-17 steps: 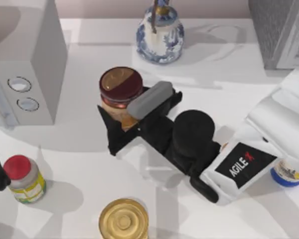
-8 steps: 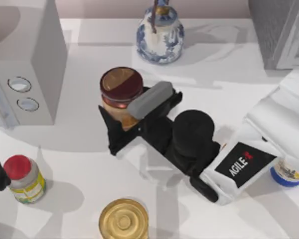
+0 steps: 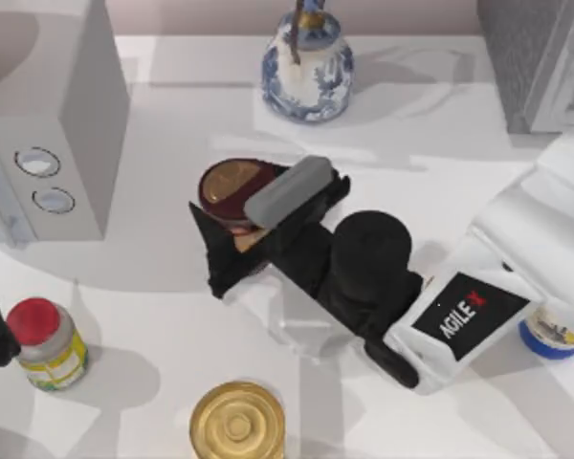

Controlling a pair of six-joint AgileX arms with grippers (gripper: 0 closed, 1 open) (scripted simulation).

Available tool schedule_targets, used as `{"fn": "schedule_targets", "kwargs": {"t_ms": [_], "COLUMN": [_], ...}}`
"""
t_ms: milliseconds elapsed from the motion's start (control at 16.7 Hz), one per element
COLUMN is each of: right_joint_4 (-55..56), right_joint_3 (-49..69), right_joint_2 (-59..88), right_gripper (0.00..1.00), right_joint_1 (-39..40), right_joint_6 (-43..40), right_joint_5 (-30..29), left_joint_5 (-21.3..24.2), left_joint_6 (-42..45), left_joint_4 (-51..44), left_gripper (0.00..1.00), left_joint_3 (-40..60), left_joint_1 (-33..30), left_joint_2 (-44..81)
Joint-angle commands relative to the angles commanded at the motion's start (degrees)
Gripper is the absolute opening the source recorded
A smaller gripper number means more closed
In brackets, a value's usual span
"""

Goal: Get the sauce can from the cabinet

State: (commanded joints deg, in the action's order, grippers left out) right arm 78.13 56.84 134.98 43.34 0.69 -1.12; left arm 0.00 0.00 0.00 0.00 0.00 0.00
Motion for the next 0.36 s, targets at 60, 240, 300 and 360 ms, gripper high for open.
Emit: {"fn": "schedule_targets", "kwargs": {"t_ms": [60, 240, 300, 360], "right_joint_4": [0.0, 0.0, 0.0, 0.0], "right_joint_3": [0.0, 0.0, 0.0, 0.0], "right_joint_2": [0.0, 0.0, 0.0, 0.0], "right_gripper": [1.00, 1.00, 1.00, 1.00], "right_joint_1": [0.0, 0.0, 0.0, 0.0], "right_joint_6": [0.0, 0.0, 0.0, 0.0], "right_joint_5": [0.0, 0.0, 0.0, 0.0], "left_joint_5": [0.0, 0.0, 0.0, 0.0], "left_joint_6": [0.0, 0.0, 0.0, 0.0], "left_joint_4": [0.0, 0.0, 0.0, 0.0], "left_gripper": [1.00, 1.00, 1.00, 1.00], "left_joint_3": [0.0, 0.0, 0.0, 0.0], "left_joint_1": [0.0, 0.0, 0.0, 0.0], "left_joint_2": [0.0, 0.0, 0.0, 0.0]}}
